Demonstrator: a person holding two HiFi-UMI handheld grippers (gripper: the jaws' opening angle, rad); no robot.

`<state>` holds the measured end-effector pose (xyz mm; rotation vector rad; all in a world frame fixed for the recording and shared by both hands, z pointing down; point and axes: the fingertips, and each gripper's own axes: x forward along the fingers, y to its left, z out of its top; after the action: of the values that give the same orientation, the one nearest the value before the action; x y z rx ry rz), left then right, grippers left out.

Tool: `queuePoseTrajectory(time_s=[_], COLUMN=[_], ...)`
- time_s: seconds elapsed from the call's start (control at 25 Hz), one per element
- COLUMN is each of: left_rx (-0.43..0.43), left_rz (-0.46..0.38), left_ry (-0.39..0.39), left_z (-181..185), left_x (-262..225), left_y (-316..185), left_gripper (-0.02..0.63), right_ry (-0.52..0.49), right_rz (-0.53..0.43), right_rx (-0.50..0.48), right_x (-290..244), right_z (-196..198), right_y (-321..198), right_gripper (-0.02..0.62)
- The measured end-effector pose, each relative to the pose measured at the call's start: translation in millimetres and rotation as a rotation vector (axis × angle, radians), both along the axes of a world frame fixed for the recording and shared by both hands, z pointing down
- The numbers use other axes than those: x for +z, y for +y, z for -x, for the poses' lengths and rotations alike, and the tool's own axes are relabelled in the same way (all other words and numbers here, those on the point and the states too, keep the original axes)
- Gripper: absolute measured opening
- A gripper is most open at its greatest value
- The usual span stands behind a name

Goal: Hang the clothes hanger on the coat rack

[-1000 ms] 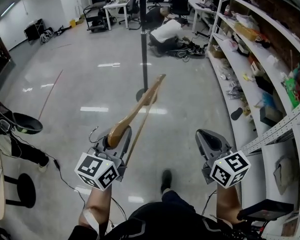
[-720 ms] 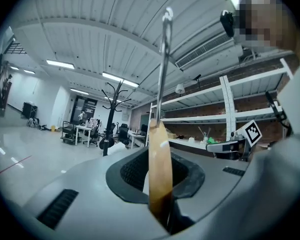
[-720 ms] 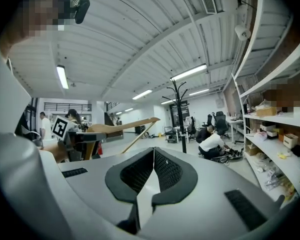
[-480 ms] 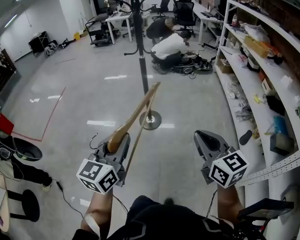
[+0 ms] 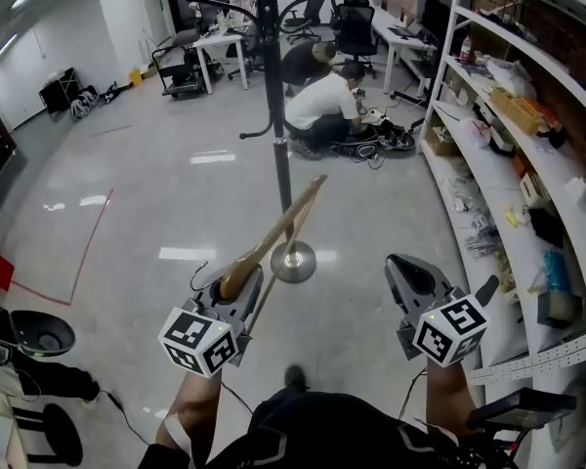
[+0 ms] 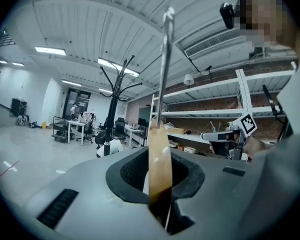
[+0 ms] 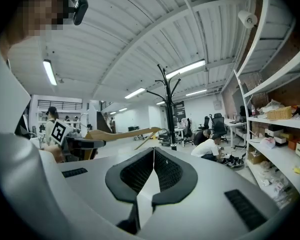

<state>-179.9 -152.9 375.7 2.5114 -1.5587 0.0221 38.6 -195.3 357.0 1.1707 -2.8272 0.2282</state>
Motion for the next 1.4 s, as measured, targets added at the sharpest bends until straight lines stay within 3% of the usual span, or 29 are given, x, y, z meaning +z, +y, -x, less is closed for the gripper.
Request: queuePoseTrajectory(time_s=[0.28,0.6,0.84,1.12,1.4], left_rx=[0.122,0.157,0.132,0.102,0.121], left_rz=[0.088,0.196,0.251,0.286,0.344], left_ry=[-0.03,-0.058,-0.089,-0.095,-0.1], left_z=[32,25,8,5,8], left_x=[34,90,125,148,184], left_y=[-92,-199,-277,-344,-385], left_gripper=[0.048,0.048,0.048,0.048,0.048], right_ry=[0.012,-0.015,-0.03,-0.006,0.013], right_rz=[-0.003,0.032,0.018,0.027,0.058], right_rx=[0.064,0.093,0.055,-0.033,0.001], right_x=[-7,9,9,14,26], right_z=[48,44,32,45,49], right_y=[-78,-170,-253,-322,-361], right_gripper=[0.008,0.008,0.008,0.008,0.008])
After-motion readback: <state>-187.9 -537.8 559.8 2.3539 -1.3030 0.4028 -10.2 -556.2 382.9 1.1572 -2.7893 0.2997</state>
